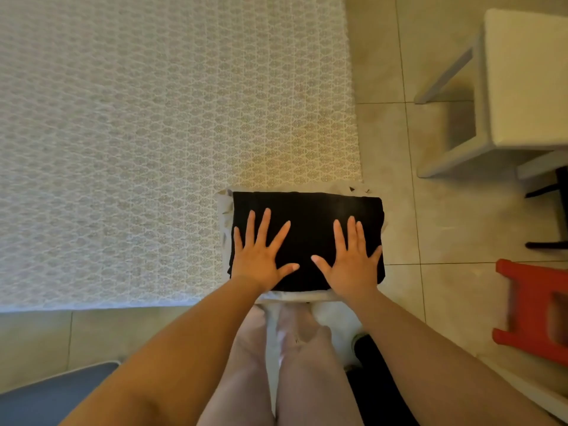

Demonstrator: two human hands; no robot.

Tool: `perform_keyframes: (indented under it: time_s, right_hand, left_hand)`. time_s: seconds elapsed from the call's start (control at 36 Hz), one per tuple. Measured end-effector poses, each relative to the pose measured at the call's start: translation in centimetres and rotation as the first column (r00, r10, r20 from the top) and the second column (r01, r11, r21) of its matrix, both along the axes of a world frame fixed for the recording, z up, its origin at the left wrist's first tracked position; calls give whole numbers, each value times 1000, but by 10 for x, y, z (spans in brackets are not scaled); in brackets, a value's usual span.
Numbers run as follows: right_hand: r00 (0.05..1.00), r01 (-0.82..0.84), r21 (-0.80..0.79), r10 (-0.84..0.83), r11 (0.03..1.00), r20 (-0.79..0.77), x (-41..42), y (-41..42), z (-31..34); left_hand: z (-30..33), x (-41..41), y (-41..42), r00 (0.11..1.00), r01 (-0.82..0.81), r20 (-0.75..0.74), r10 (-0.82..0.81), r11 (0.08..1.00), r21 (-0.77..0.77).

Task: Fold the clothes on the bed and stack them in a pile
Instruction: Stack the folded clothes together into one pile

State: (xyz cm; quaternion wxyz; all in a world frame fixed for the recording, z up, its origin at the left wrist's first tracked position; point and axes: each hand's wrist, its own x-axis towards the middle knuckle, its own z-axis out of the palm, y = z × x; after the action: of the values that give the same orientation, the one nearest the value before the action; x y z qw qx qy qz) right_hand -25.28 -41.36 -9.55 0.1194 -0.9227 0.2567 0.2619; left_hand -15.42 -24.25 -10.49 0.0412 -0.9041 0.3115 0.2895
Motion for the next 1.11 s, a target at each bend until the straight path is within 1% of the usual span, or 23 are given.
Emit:
perform_keyframes:
  time_s: [0.06, 0.08, 0.17, 0.28, 0.33, 0.47, 0.58, 0.69, 0.78, 0.83, 0.97, 1.03, 1.11]
  right_hand:
    - [1000, -9, -37, 9, 999, -8, 5, 2, 14]
    - [1000, -17, -49, 18, 999, 12, 8, 4, 23]
    - [990, -82, -86, 91, 993, 107, 24, 16, 55]
    - [969, -158, -76, 170, 984, 178, 64, 52, 96]
    - [956, -204, -70, 215, 976, 202, 90, 78, 112]
    - [892, -327, -125, 350, 937, 286, 157, 169, 144]
    - [835, -362, -120, 378, 925, 400, 216, 254, 160]
    - [813, -408, -129, 424, 904, 399, 267, 351, 175]
    - [808, -417, -88, 413, 905, 421, 307, 415, 189]
    - [794, -432, -101, 431, 896, 429, 331, 450, 201]
    - [736, -501, -156, 514, 851, 441, 371, 510, 222]
    - [724, -526, -161, 539, 835, 430, 386, 529, 221]
    - [701, -573, -164, 584, 803, 410, 406, 557, 213]
  left_hand:
    - [14, 5, 3, 1000, 17, -16, -17, 1000, -24]
    - [23, 7, 6, 1000, 12, -9, -12, 998, -59]
    - [55, 16, 24, 998, -29, 56, 40, 983, -182]
    - [91, 38, 70, 983, -81, 145, 115, 972, -221]
    - [106, 53, 98, 971, -115, 181, 154, 972, -207]
    - [135, 101, 186, 927, -237, 251, 281, 953, -190]
    - [158, 154, 272, 884, -291, 318, 343, 936, -200]
    - [187, 207, 358, 851, -296, 401, 339, 941, -166]
    - [211, 246, 416, 833, -297, 438, 337, 941, -160]
    - [223, 268, 450, 815, -327, 456, 357, 934, -146]
    - [235, 294, 516, 804, -391, 445, 395, 914, -104]
    - [232, 302, 538, 781, -431, 458, 425, 897, -97]
    - [224, 308, 568, 722, -517, 465, 512, 846, -129]
